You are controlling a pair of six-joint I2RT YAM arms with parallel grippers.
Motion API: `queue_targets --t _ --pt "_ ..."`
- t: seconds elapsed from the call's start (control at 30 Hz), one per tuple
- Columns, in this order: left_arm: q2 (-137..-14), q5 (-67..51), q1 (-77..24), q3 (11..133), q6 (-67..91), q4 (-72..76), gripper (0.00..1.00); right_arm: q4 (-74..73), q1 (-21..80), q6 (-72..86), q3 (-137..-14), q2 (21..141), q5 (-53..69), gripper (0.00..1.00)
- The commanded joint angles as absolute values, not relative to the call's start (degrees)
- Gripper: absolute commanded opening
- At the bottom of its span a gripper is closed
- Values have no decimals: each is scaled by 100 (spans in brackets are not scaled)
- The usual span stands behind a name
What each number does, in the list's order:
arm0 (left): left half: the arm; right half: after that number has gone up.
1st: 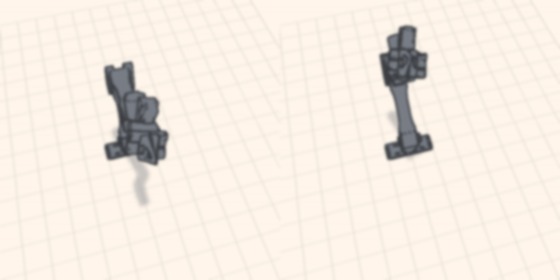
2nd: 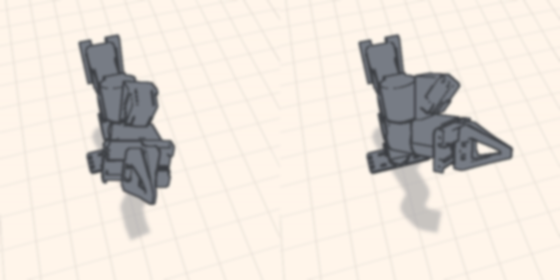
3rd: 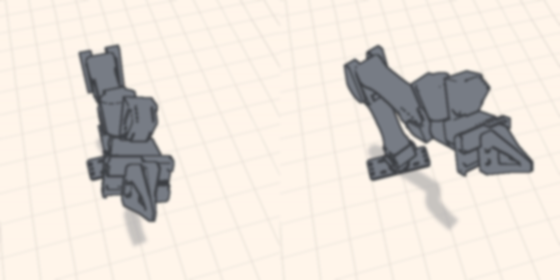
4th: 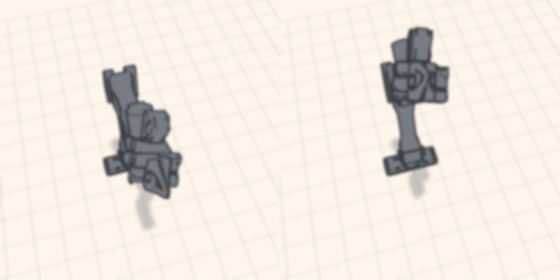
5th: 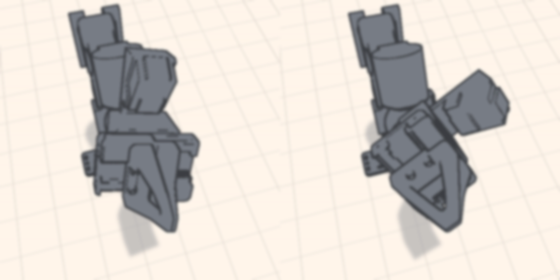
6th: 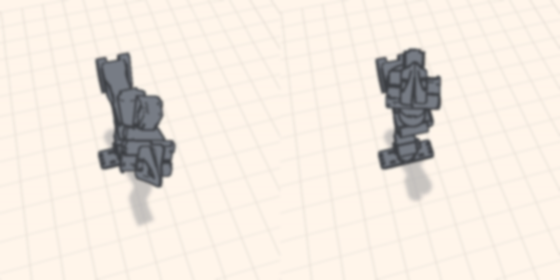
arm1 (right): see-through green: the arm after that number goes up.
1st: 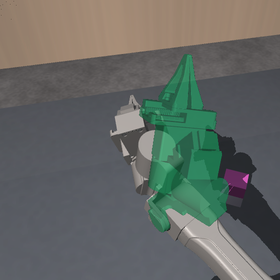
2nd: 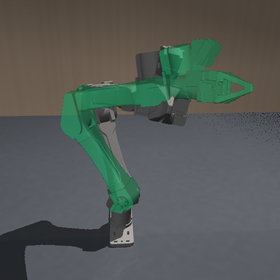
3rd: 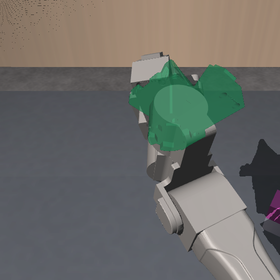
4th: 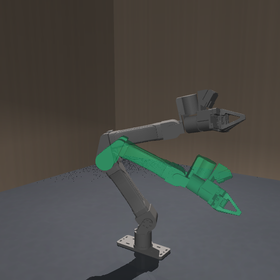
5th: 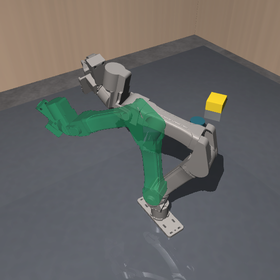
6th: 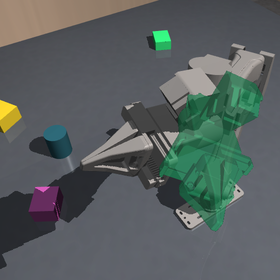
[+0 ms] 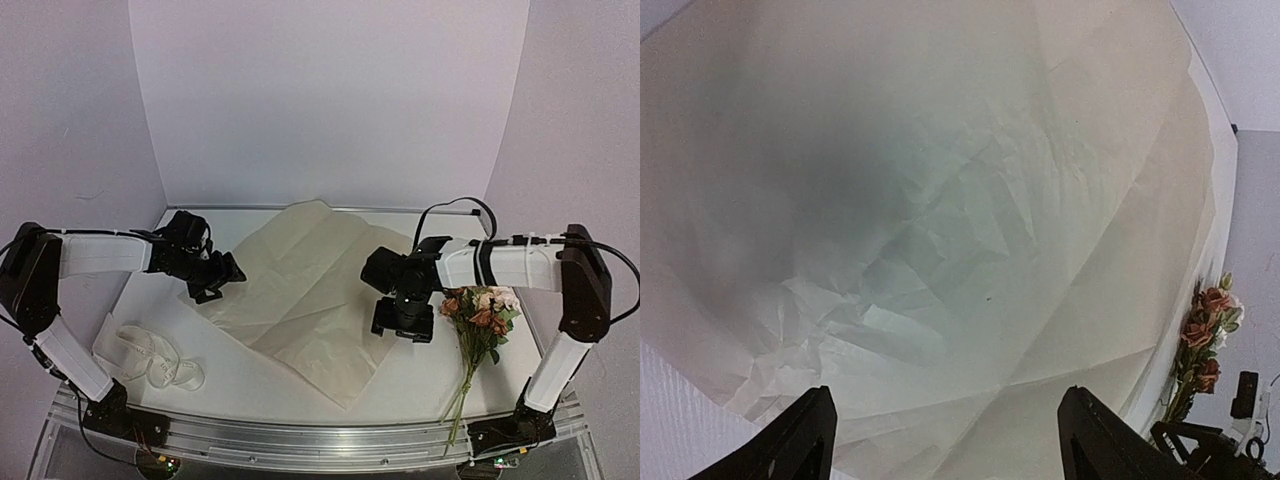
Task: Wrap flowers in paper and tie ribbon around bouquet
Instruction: Adjust the flattened wrapping paper at the center of the board.
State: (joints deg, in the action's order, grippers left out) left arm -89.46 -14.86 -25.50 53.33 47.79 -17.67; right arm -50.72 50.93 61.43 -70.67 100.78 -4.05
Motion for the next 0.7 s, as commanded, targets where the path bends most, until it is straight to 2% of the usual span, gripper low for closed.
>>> queue_targets --t 0.0,0.17,0.37,0.5,0.67 --pt "-8129 -1057 -2523 4954 5061 -1844 81 -5379 5071 4676 -7011 9476 -122 79" --pt "-7256 -511 -2436 4293 5759 -2205 84 -5498 5016 2846 -7901 9758 425 79" --pt "-6573 -455 -2464 3302 6787 -1917 85 -5404 4939 1741 -9365 10939 991 63" --pt "-6695 -517 -2512 3014 6983 -1422 86 -5374 4865 1372 -10031 11664 1213 55" --pt "-7142 -525 -2522 2985 7013 -874 85 -5211 4658 1350 -10415 12259 1287 51"
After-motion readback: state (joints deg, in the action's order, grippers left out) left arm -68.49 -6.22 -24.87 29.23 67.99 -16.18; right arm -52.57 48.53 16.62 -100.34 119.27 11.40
